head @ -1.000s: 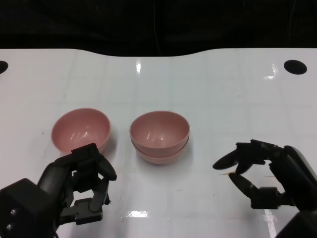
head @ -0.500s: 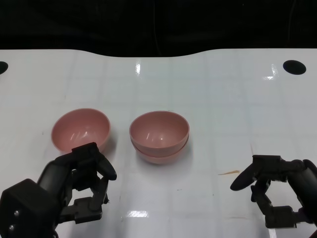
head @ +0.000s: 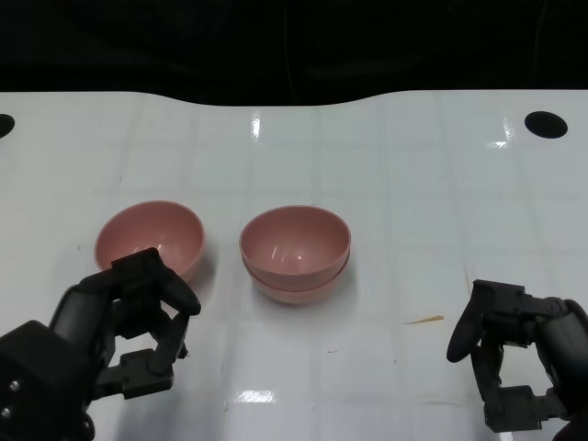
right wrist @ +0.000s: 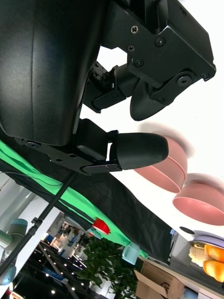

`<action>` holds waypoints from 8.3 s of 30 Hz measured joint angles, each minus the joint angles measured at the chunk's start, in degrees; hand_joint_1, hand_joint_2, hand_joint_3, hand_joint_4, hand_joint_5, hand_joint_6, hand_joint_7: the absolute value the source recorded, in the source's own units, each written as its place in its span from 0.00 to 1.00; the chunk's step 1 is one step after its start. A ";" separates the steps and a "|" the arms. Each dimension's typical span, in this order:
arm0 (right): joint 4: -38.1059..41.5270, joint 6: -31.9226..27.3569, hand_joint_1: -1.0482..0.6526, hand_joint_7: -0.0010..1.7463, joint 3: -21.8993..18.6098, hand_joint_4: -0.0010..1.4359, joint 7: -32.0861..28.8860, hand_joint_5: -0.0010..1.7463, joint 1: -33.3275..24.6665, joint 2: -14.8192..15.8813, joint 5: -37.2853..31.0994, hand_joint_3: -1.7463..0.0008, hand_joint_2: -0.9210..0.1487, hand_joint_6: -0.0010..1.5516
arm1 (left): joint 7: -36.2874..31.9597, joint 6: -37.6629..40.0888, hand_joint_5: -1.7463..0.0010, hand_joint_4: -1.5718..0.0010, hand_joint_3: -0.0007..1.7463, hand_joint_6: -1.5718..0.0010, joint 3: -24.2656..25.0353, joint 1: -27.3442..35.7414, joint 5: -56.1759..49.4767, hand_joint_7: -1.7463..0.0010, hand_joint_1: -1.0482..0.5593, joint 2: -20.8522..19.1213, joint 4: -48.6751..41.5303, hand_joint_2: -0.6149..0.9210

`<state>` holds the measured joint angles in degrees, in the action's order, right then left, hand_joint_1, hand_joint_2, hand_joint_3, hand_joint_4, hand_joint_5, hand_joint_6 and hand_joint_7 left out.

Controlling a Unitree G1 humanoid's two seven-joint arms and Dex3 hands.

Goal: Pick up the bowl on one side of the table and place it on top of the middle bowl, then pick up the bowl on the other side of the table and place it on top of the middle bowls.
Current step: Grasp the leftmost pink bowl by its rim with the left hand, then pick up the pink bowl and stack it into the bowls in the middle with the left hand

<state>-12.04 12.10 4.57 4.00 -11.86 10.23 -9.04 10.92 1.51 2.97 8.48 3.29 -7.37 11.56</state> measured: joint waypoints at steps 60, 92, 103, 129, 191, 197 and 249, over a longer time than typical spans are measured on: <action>-2.53 0.00 0.63 0.87 0.57 0.65 0.21 1.00 -1.63 -1.01 -3.96 0.06 0.67 0.52 | 1.59 1.56 0.93 0.62 0.01 0.64 -25.69 -27.63 -57.35 1.00 0.33 -22.41 -24.37 0.98; -2.64 0.01 0.63 0.87 0.54 0.65 0.68 1.00 -1.78 -1.03 -3.95 0.06 0.68 0.52 | -9.69 -8.26 0.21 0.59 0.17 0.51 -28.15 -34.05 -52.42 0.45 0.49 -21.54 -40.97 1.00; -2.63 0.10 0.63 0.87 0.48 0.65 0.71 1.00 -1.80 -1.02 -3.95 0.06 0.67 0.52 | -14.93 -7.66 0.10 0.61 0.10 0.46 -27.08 -32.38 -52.25 0.58 0.47 -21.65 -37.19 1.00; -2.56 0.16 0.63 0.87 0.44 0.65 0.71 1.00 -1.82 -1.02 -3.96 0.06 0.68 0.52 | -7.75 -4.81 0.09 0.61 0.12 0.37 -21.22 -29.35 -48.61 0.68 0.45 -24.25 -22.23 1.00; -2.76 0.38 0.62 0.87 2.23 0.64 0.71 1.00 -2.15 -1.02 -5.64 0.07 0.68 0.52 | 6.12 -14.83 0.09 0.59 0.35 0.57 -25.79 -41.45 -41.23 0.17 0.48 -14.73 -23.05 0.89; -3.15 -0.04 0.62 0.87 2.32 0.63 0.65 1.00 -2.14 -1.05 -6.98 0.06 0.68 0.52 | 6.00 -17.66 0.12 0.57 0.33 0.55 -26.57 -42.57 -41.38 0.25 0.47 -14.83 -24.81 0.91; -4.44 -0.83 0.62 0.88 2.47 0.64 0.64 1.00 -2.26 -1.17 -7.30 0.07 0.68 0.51 | -11.75 -27.54 0.41 0.49 0.06 0.26 -34.96 -47.11 -53.47 0.95 0.44 -14.03 -42.28 1.00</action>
<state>-16.47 11.27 7.03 4.64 -14.11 9.07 -16.34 -0.83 -26.03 -31.99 -38.63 -50.18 -21.40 -30.71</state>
